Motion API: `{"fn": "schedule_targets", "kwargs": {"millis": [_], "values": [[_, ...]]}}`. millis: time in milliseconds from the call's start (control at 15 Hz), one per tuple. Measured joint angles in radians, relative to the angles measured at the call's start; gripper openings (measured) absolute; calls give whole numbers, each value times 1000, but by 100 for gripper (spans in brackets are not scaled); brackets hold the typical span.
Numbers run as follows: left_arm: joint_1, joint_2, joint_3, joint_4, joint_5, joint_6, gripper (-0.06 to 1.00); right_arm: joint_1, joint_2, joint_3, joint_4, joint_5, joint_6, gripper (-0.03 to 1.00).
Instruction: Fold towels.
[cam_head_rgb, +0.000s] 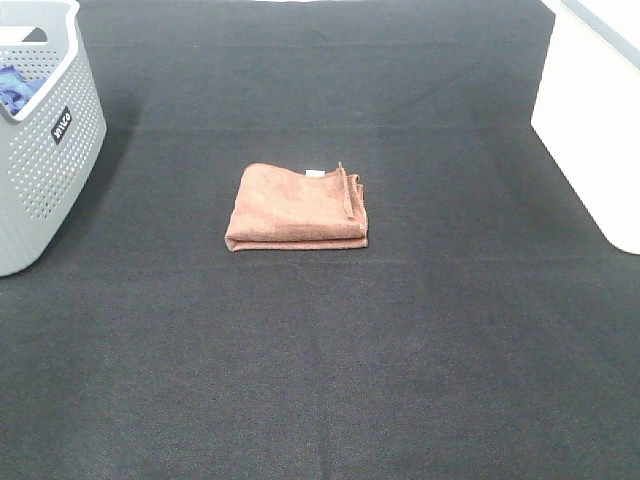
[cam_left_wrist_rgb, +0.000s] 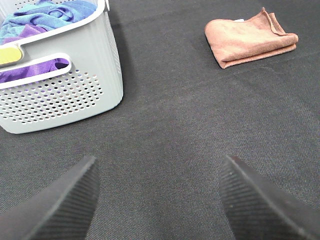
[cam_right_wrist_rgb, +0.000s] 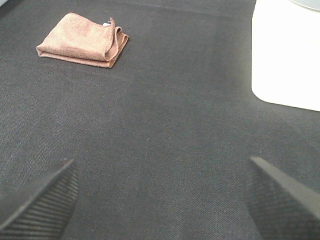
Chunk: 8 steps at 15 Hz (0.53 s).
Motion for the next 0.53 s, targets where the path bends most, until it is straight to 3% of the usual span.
{"fn": "schedule_targets", "kwargs": {"millis": [533], "values": [[0,0,0,0,0,0,66,0,0,0,0,0,0,85]]}}
